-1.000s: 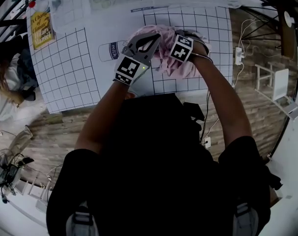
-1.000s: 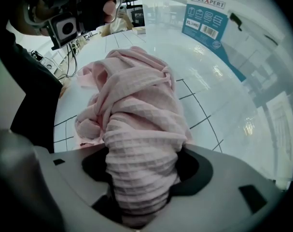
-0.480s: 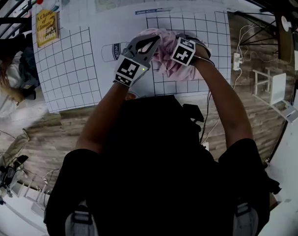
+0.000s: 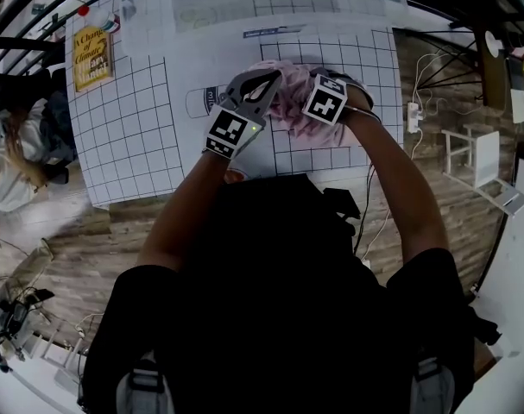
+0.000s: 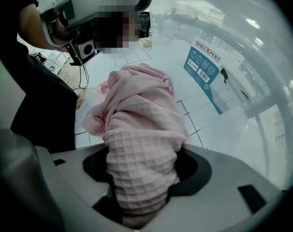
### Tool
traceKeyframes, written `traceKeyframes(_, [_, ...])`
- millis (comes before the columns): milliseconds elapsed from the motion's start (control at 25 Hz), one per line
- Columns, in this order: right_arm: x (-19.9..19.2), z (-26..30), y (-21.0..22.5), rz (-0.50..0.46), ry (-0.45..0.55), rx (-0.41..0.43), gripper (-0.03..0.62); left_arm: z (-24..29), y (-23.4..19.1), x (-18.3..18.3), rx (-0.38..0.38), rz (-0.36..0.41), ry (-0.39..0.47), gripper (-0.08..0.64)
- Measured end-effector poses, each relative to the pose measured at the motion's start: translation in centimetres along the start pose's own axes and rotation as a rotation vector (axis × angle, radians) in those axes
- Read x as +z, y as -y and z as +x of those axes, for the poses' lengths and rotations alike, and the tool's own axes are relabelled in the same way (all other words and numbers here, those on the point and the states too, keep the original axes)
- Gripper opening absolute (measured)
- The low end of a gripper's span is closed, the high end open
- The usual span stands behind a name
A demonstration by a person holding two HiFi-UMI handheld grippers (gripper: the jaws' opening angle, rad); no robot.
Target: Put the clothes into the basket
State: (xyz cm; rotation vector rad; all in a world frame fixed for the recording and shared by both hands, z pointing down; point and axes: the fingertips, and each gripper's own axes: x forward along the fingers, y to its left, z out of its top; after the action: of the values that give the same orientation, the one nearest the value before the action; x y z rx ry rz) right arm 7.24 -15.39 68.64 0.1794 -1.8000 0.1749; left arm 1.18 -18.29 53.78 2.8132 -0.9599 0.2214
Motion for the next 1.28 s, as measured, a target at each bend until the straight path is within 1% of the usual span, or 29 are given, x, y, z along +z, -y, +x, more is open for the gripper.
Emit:
traceKeyframes(280, [1.1, -2.7, -0.6, -0.022, 0.008, -0.012, 0.299, -1.0, -0.2, 2.0, 0.019, 0.004, 0.022, 0.002])
traceKeyframes(480, [1.7, -4.6, -1.1, -0.042, 0.006, -0.025, 0.299, -2.0, -0.4, 3.9, 0.038, -0.008, 0.044, 0.002])
traceKeyframes(640, [2.3, -6.1, -1.1, -0.055, 0.010, -0.038, 0.299, -2.7, -0.4, 5.2, 0.045, 0.002, 0.058, 0.002])
traceKeyframes(800, [2.6, -7.3, -0.6, -0.070, 0.001, -0.062, 0.301, -3.3, -0.6, 6.6, 0.065, 0.013, 0.042, 0.002])
traceKeyframes(1120, [4.2, -10.6, -0.9, -0.090, 0.006, -0.085, 0.301, -5.2, -0.5, 9.8, 0.084, 0.025, 0.039, 0.002])
traceKeyframes(1280, [4.6, -12.2, -1.2, -0.104, 0.003, -0.095, 0.301, -6.4, -0.6, 11.1, 0.100, 0.033, 0.051, 0.002])
